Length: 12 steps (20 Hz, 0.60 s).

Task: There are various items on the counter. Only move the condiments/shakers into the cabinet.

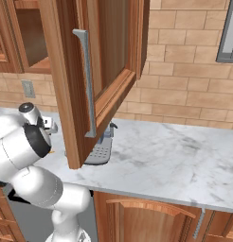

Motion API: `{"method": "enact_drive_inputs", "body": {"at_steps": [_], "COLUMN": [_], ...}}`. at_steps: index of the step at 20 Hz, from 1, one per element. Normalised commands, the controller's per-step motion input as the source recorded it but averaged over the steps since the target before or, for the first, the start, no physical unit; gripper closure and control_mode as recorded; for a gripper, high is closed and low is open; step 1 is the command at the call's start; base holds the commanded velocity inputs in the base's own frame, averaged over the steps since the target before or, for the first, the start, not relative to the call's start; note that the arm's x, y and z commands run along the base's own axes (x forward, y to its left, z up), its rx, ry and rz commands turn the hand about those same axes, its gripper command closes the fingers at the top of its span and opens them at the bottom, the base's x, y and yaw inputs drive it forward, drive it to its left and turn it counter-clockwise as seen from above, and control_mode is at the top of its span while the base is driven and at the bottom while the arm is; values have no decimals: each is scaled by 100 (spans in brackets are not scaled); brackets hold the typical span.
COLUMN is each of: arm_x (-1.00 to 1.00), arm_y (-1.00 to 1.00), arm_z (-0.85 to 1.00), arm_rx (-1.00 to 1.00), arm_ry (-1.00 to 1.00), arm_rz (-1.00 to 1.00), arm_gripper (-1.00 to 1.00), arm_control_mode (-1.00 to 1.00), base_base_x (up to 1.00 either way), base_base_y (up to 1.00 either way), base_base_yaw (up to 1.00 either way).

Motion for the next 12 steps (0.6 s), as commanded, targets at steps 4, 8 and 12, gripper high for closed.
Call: {"method": "enact_drive_inputs", "body": {"at_steps": [4,8,12], "arm_x": [4,0,0], "arm_y": [8,15,18], "arm_z": [-19,-21,-14], "arm_rx": [-1,-1,0], "arm_ry": [5,6,4], "arm_rz": [0,0,0], "arm_gripper": [-100,-100,-100], "arm_control_mode": [-100,-100,-100], "base_base_x": [0,0,0], "base_base_y": [0,0,0], "base_base_yaw": [0,0,0]}}
